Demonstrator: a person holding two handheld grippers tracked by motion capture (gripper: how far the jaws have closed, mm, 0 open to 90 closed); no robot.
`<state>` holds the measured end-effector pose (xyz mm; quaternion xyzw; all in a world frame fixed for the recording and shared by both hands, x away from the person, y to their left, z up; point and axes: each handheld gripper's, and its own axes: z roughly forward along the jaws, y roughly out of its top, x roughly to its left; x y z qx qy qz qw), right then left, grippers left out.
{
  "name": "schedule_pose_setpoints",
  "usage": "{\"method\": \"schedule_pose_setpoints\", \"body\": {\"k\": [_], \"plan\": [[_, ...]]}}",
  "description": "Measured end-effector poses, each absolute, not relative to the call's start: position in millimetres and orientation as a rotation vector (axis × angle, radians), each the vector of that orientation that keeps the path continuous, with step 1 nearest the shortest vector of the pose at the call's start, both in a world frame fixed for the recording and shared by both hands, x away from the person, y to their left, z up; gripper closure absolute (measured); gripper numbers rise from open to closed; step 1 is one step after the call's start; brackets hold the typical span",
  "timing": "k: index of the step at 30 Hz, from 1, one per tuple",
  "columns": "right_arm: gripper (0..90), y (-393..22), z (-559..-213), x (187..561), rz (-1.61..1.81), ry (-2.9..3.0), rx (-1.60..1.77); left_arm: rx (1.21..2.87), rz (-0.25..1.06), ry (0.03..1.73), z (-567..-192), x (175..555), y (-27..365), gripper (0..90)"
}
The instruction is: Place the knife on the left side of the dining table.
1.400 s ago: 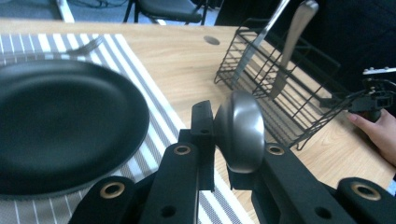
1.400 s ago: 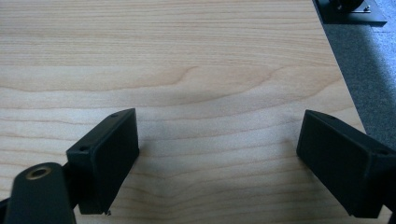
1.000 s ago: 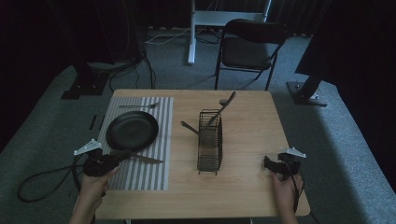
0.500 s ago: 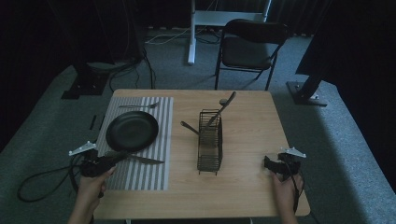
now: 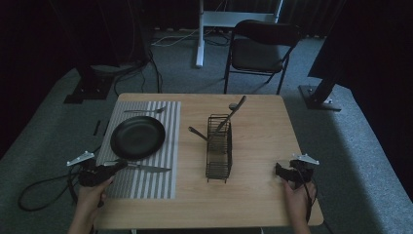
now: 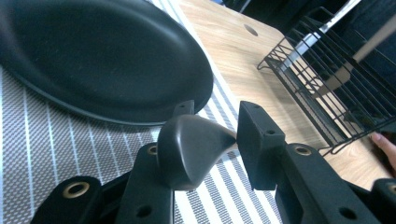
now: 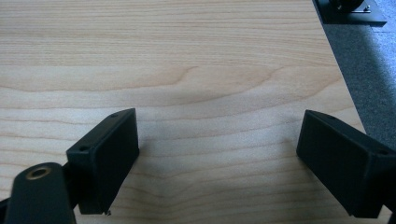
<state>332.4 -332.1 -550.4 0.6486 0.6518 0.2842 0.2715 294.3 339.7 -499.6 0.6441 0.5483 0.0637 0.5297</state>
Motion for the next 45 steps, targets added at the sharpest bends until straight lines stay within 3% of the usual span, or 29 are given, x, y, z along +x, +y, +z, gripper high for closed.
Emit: {"method": "schedule_pose_setpoints", "body": {"k": [29, 36, 45], "plan": [[11.9, -332, -550, 332, 0.765, 1.755, 1.746, 1.507, 0.032, 1.403, -544, 308, 380, 54.5], [11.9, -332, -550, 332, 0.765, 1.755, 1.747, 1.541, 0.068, 1.440, -546, 316, 378, 49.4], [11.9, -332, -550, 332, 0.766, 1.754, 1.747, 1.627, 0.239, 1.477, -542, 318, 372, 45.2]]}}
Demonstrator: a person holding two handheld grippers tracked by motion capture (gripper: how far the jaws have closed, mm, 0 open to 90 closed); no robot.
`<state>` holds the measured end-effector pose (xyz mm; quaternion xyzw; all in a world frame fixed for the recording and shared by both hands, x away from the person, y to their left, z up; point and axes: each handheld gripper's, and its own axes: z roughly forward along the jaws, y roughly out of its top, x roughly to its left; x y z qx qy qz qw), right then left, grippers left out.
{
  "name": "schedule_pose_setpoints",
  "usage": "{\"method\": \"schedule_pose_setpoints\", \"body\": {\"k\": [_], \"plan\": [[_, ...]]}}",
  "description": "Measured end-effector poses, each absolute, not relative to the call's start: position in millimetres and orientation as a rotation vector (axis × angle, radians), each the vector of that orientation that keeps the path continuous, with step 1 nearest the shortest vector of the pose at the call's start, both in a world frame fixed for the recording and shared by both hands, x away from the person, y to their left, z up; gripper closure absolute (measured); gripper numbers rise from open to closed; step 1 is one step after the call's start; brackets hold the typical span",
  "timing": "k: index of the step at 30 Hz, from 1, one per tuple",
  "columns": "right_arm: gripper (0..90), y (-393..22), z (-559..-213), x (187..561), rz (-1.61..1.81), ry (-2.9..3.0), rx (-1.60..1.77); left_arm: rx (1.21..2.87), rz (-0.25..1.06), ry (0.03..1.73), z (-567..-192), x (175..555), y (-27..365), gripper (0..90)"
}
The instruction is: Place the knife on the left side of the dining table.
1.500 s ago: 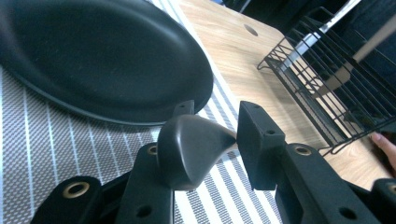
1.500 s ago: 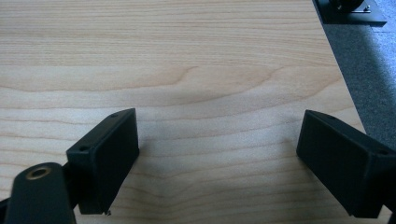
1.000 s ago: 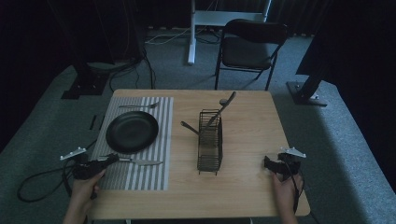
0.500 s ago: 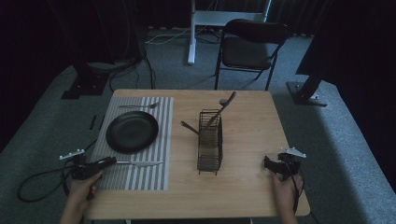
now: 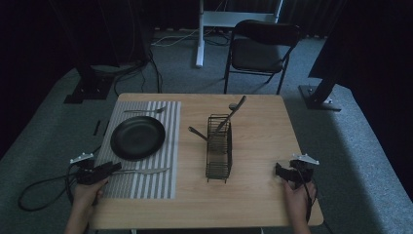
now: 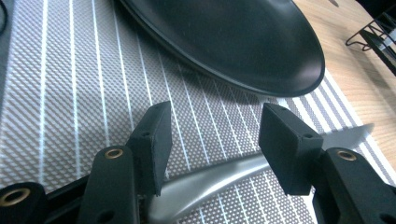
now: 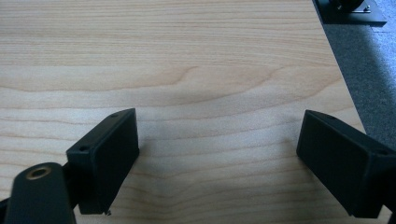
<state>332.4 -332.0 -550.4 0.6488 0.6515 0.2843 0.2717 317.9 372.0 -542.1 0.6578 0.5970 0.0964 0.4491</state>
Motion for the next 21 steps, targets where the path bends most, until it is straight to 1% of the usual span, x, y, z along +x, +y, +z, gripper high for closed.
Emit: {"method": "schedule_pose_setpoints", "body": {"k": [4, 6, 9, 11, 12, 13, 16, 19, 21], "plan": [[11.9, -332, -550, 332, 0.765, 1.754, 1.747, 1.632, 0.262, 1.479, -540, 317, 372, 45.1], [12.0, -332, -550, 332, 0.765, 1.753, 1.747, 1.638, 0.311, 1.497, -538, 313, 370, 45.1], [11.9, -332, -550, 332, 0.765, 1.754, 1.748, 1.660, 0.350, 1.504, -537, 308, 367, 45.1], [11.9, -332, -550, 332, 0.765, 1.753, 1.748, 1.676, 0.374, 1.502, -536, 304, 364, 42.4], [11.9, -332, -550, 332, 0.765, 1.753, 1.748, 1.699, 0.420, 1.500, -536, 297, 360, 42.4], [11.9, -332, -550, 332, 0.765, 1.753, 1.747, 1.699, 0.420, 1.500, -536, 297, 360, 42.4], [12.0, -332, -550, 332, 0.765, 1.753, 1.748, 1.714, 0.490, 1.494, -535, 286, 352, 42.3], [11.9, -332, -550, 332, 0.765, 1.753, 1.748, 1.725, 0.501, 1.486, -533, 280, 347, 39.8], [12.0, -332, -550, 332, 0.765, 1.754, 1.747, 1.741, 0.522, 1.481, -532, 276, 342, 39.8]]}}
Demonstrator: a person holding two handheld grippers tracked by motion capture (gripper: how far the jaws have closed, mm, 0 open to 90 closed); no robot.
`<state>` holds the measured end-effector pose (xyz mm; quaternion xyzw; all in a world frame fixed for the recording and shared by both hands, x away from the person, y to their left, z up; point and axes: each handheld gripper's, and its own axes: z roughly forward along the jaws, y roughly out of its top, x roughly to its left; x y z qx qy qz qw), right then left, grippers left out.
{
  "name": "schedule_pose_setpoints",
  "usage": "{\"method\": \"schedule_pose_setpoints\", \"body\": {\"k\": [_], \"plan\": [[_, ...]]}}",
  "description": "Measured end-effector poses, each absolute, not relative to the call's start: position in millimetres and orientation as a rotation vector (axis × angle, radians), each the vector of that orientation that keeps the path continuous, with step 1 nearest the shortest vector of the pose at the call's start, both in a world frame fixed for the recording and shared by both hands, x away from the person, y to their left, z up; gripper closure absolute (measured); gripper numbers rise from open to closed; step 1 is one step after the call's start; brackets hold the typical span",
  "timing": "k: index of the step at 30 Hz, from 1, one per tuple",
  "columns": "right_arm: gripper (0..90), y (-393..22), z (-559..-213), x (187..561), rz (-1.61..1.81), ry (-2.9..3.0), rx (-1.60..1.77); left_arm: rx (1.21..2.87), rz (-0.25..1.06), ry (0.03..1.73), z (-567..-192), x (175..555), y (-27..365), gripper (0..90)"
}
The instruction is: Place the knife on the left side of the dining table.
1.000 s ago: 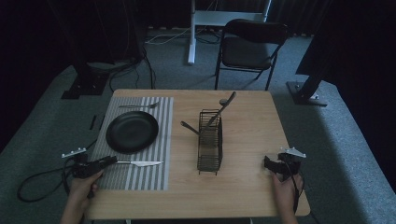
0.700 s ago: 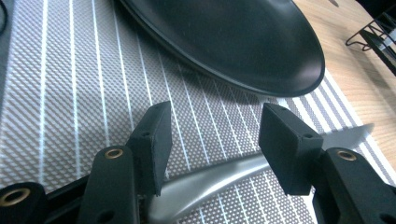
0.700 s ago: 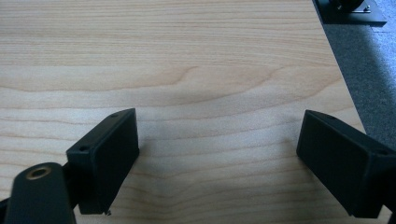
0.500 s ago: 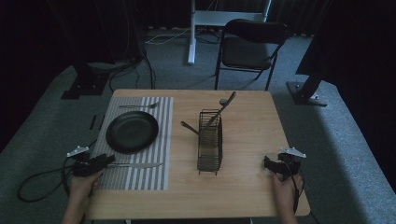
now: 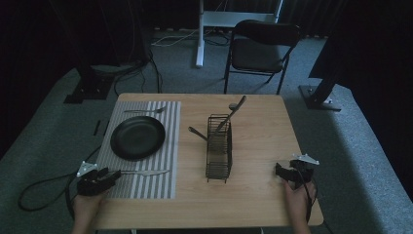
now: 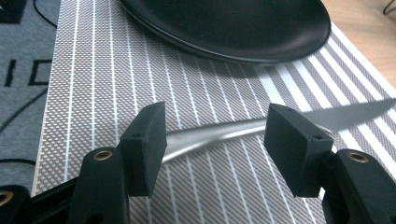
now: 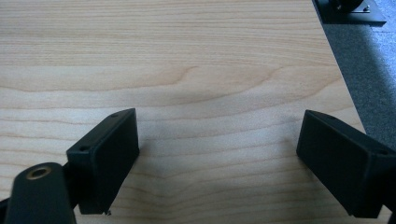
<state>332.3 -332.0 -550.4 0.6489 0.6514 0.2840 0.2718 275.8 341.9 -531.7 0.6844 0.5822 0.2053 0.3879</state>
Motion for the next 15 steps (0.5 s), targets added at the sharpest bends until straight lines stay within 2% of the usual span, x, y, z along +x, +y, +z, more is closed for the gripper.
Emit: {"method": "schedule_pose_setpoints", "body": {"k": [15], "plan": [[11.9, -332, -550, 332, 0.765, 1.754, 1.748, 1.795, 0.562, 1.478, -535, 246, 312, 30.8]]}}
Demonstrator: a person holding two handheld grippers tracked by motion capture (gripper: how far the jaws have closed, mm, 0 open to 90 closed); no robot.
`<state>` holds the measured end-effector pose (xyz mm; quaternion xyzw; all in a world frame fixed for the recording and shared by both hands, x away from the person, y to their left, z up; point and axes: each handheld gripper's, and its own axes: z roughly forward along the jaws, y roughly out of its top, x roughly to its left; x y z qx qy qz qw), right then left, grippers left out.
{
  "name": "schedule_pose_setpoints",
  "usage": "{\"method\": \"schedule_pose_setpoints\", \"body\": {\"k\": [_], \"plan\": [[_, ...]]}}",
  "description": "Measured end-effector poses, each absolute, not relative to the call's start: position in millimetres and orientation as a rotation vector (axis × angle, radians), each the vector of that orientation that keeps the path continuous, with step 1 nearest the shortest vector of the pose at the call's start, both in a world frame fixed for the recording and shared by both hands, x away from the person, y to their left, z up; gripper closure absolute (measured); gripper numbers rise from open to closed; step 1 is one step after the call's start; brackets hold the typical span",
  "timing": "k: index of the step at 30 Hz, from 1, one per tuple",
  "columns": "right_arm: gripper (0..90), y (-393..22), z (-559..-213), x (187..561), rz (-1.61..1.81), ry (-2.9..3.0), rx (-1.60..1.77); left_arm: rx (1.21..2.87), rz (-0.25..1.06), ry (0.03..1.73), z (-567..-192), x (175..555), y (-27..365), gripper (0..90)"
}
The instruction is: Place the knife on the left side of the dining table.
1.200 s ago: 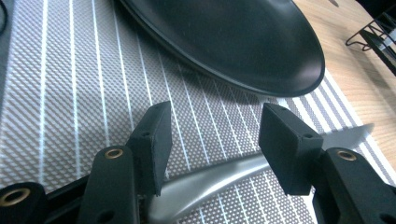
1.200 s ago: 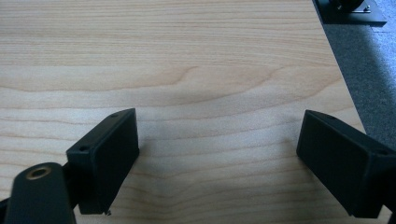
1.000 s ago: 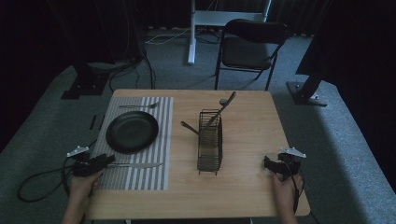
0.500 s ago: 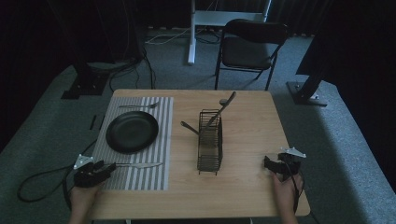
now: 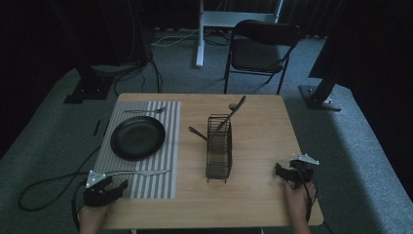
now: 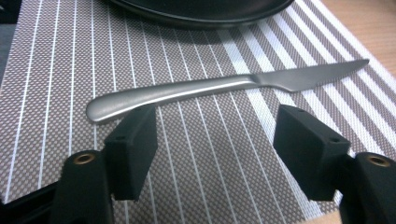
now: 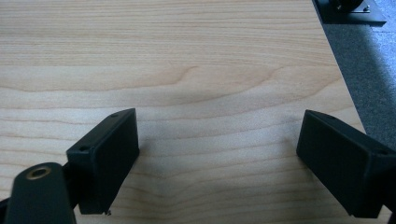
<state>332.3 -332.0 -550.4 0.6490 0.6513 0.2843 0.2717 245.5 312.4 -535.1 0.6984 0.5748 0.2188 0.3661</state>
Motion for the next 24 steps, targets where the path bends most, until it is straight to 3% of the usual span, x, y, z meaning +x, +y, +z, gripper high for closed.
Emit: {"method": "schedule_pose_setpoints", "body": {"k": [11, 16, 21, 22, 24], "plan": [[11.9, -332.0, -550.4, 332.3, 0.766, 1.754, 1.748, 1.821, 0.603, 1.534, -537.0, 242.8, 300.6, 25.5], [11.9, -332.0, -550.4, 332.3, 0.765, 1.754, 1.748, 1.812, 0.598, 1.560, -536.5, 241.7, 302.3, 10.1], [11.9, -332.0, -550.4, 332.3, 0.765, 1.754, 1.748, 1.839, 0.585, 1.578, -538.7, 242.3, 302.4, 10.0], [11.9, -332.0, -550.4, 332.3, 0.765, 1.753, 1.748, 1.841, 0.577, 1.576, -539.0, 242.4, 302.1, 0.0], [11.9, -332.1, -550.4, 332.3, 0.765, 1.754, 1.747, 1.843, 0.578, 1.572, -539.0, 242.0, 300.8, 0.0]]}}
